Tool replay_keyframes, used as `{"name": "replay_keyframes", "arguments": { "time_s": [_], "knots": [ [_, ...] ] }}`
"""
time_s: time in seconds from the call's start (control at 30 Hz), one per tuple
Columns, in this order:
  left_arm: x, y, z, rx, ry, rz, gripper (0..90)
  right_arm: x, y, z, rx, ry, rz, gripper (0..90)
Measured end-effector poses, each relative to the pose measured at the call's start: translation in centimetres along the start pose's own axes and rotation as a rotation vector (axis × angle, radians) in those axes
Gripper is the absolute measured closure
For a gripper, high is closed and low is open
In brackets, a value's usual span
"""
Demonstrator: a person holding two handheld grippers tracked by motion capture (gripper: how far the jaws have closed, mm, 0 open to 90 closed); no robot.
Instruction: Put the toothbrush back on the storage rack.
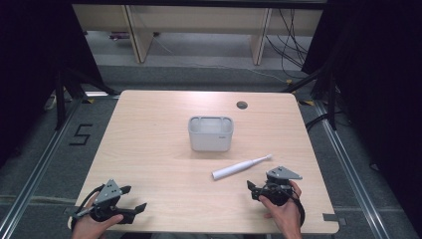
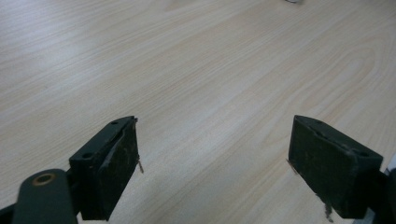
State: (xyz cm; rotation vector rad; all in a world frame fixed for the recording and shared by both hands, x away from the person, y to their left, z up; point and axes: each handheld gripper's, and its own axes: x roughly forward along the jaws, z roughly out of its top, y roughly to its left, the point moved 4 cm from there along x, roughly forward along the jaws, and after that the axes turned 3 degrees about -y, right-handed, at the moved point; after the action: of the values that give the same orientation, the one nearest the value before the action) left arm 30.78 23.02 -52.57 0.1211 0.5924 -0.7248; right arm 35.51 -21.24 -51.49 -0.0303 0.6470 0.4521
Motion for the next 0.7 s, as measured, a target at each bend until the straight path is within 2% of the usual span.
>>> {"name": "replay_keyframes", "arguments": {
  "time_s": [0.03,0.1,0.13,0.17,0.2,0.23,0.27,0.3,0.33,0.37,0.4,0.47,0.5,0.53,0.57,0.6,0.63,0.7],
  "knots": [
    [-0.1,0.2,-0.1,0.015,0.008,0.005,15.6,0.2,-0.3,0.2,-0.057,0.004,0.010,20.9],
    [-0.1,0.1,-0.1,0.009,0.003,0.006,15.6,0.3,-0.2,0.3,-0.061,0.008,0.027,20.9],
    [-0.2,0.1,-0.1,0.000,-0.001,0.008,15.6,0.4,-0.2,0.4,-0.053,-0.003,0.003,20.9],
    [-0.2,0.1,-0.1,-0.001,-0.003,0.009,15.6,0.4,-0.2,0.4,-0.053,-0.003,0.003,20.9],
    [-0.2,0.1,-0.2,0.002,0.002,0.011,15.6,0.4,0.1,0.5,-0.037,-0.001,0.005,20.9],
    [-0.2,0.1,-0.2,0.001,0.001,0.012,15.6,0.5,0.0,0.6,-0.050,-0.007,0.011,21.0],
    [-0.2,0.3,-0.3,0.019,0.005,0.020,15.6,0.6,0.3,0.7,-0.030,-0.013,0.009,21.2],
    [-0.2,0.2,-0.3,0.019,0.009,0.016,15.6,0.7,0.1,0.9,-0.054,-0.022,0.011,21.2],
    [-0.2,0.0,-0.2,0.001,0.007,0.014,15.6,0.7,0.2,1.0,-0.071,-0.021,0.004,21.3],
    [-0.2,0.0,-0.2,0.001,0.007,0.014,15.6,0.7,0.2,1.0,-0.071,-0.021,0.004,21.3],
    [-0.2,0.0,-0.2,0.004,0.003,0.014,15.6,1.0,0.5,1.2,-0.066,-0.026,0.029,22.5],
    [-0.1,0.0,-0.2,0.003,-0.004,0.006,15.6,1.0,0.6,1.3,-0.060,-0.024,0.018,23.1],
    [-0.1,0.2,-0.2,0.024,0.015,0.014,15.6,1.0,0.9,1.4,-0.053,-0.028,0.020,24.6],
    [0.0,0.0,-0.2,0.002,0.000,0.007,15.6,1.1,1.2,1.5,-0.045,-0.030,0.029,25.5],
    [0.0,-0.1,-0.2,0.001,0.002,0.007,15.6,1.3,1.0,1.7,-0.085,-0.043,0.047,26.3],
    [0.0,0.0,-0.2,0.001,0.003,0.007,15.6,1.5,1.4,1.9,-0.086,-0.038,0.042,30.8],
    [0.0,0.0,-0.2,0.001,0.003,0.007,15.6,1.6,1.3,2.1,-0.129,-0.045,0.043,32.3],
    [0.0,0.0,-0.2,0.001,0.001,0.008,15.6,1.7,1.6,2.2,-0.122,-0.043,0.049,33.2]
  ]
}}
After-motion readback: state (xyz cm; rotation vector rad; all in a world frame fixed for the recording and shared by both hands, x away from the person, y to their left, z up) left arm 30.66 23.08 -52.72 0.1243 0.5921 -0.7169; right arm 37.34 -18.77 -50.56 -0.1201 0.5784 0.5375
